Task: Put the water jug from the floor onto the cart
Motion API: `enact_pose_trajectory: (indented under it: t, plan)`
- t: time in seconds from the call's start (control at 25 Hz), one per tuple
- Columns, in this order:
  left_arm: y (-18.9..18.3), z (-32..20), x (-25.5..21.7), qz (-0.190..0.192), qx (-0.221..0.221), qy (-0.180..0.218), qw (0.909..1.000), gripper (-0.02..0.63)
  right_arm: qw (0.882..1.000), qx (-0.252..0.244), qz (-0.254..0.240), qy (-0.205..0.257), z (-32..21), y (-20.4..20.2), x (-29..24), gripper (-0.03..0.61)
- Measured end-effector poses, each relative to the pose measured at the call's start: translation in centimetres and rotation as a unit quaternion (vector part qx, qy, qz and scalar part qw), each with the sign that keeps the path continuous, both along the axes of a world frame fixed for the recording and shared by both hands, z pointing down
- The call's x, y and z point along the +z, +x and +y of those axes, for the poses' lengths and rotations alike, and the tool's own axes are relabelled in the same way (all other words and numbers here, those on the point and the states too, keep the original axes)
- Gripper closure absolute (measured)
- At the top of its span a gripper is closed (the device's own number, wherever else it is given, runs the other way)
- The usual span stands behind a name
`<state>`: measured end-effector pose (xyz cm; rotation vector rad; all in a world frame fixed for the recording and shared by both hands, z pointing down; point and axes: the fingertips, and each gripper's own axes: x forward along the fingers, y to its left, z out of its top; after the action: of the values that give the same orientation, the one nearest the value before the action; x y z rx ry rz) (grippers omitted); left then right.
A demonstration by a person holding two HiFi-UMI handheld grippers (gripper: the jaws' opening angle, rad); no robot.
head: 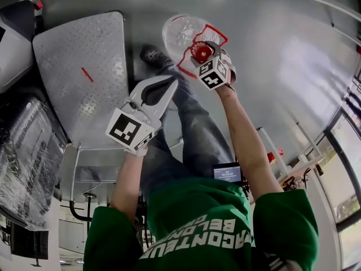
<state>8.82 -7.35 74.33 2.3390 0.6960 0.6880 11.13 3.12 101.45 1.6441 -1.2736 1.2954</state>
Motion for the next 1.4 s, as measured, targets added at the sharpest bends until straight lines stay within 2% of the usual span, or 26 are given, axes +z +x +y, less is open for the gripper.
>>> enact_pose_trajectory:
  t: [0.2,0.36,0.64,0.96,1.12,1.4]
  plan:
    - [0.0,-0.1,-0.2,0.002,-0.003,0.001,1.0000,0.603,1.000,-0.018,-0.020,-0.013,-0.1,0.1,0.8,0.221]
    - [0.0,-0.3,-0.2,0.003,-0.008,0.002,1.0000,0.603,1.000,-0.013,-0.013,-0.004,-0.1,0.1,1.0,0.216]
    - [-1.4,-0.8,-0.2,0.002,-0.010,0.006,0.9999,0.603,1.000,-0.007,0.013,-0.004,0.2,-0.4,1.0,0.235]
    - [-1.9,-1.8,-1.4,0.005,-0.024,0.013,0.9996,0.603,1.000,0.008,0.001,-0.017,0.0,0.2,0.4,0.258]
    - [-2.5,-2.7,-2.1,0.007,-0.036,0.019,0.9991,0.603,1.000,0.022,0.001,-0.013,-0.2,0.7,-0.6,0.259]
    - [-3.3,-4.3,-4.8,0.017,-0.061,0.033,0.9974,0.603,1.000,0.016,0.015,0.000,-1.2,1.9,-5.0,0.273]
